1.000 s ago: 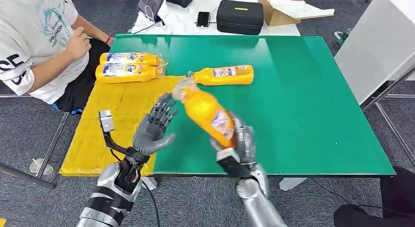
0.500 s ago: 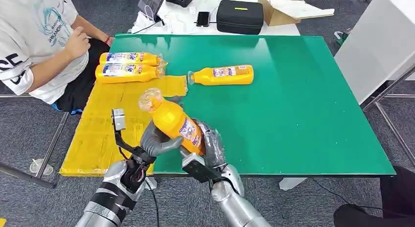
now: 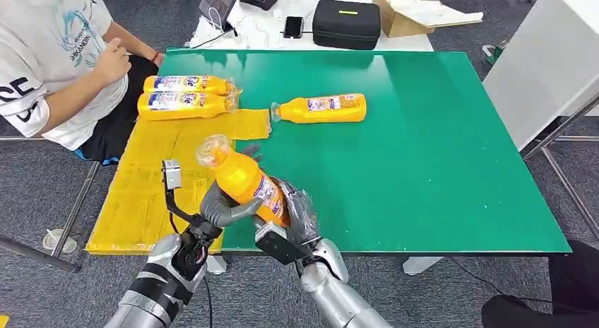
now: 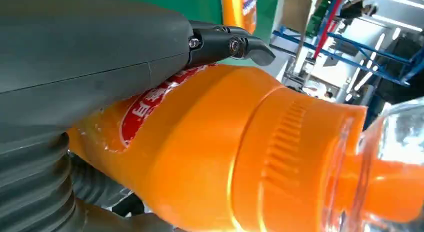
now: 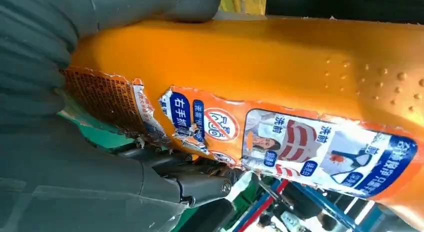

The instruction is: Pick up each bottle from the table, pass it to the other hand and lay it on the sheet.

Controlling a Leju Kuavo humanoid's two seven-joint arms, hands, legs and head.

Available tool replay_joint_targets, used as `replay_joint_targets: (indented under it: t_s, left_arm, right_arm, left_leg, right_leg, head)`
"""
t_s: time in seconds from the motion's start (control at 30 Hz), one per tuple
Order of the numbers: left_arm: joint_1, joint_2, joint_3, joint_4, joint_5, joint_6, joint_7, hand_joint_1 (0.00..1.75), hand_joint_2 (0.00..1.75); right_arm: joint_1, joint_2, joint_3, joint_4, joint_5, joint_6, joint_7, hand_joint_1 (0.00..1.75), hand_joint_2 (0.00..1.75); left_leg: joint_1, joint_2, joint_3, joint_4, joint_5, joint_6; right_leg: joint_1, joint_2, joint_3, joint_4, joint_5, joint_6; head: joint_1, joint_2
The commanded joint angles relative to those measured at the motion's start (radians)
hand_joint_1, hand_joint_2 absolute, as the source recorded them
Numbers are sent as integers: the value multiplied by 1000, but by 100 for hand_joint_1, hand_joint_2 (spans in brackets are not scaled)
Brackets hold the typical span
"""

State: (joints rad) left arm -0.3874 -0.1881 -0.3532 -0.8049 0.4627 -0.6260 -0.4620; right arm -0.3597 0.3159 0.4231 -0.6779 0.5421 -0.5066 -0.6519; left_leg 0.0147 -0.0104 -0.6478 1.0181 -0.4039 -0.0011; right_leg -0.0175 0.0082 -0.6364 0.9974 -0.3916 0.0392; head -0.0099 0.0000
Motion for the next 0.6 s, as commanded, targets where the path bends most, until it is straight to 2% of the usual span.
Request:
replay_joint_targets:
  t_s: [0.03,0.53,0.57,0.6]
  left_arm:
    - [-49,-5,-62,60,-4,-1,2,7,175]
    - [-49,-5,-62,60,-4,-1,2,7,175]
    - [-49,-5,-62,60,-4,-1,2,7,175]
    - [-49,-5,-62,60,-4,-1,2,7,175]
  right_arm:
    - [-30,12,72,120,10,22,2,173,175]
    - [-30,12,72,120,10,22,2,173,175]
    - [-30,12,72,120,10,22,2,173,175]
    - [-30,12,72,120,10,22,2,173,175]
  left_leg:
    - [1,0,3,0,-1,1]
    - [0,-1,2,0,-1,0]
    - [1,0,7,0,-3,1]
    - [0,-1,2,0,-1,0]
  right_leg:
    - [1,-2,4,0,-1,-2]
    - [1,-2,2,0,-1,-1]
    - [2,-3,8,-1,-3,-3]
    - [1,-2,3,0,-1,-1]
  head:
    - [0,0]
    - [0,0]
    - [0,0]
    - [0,0]
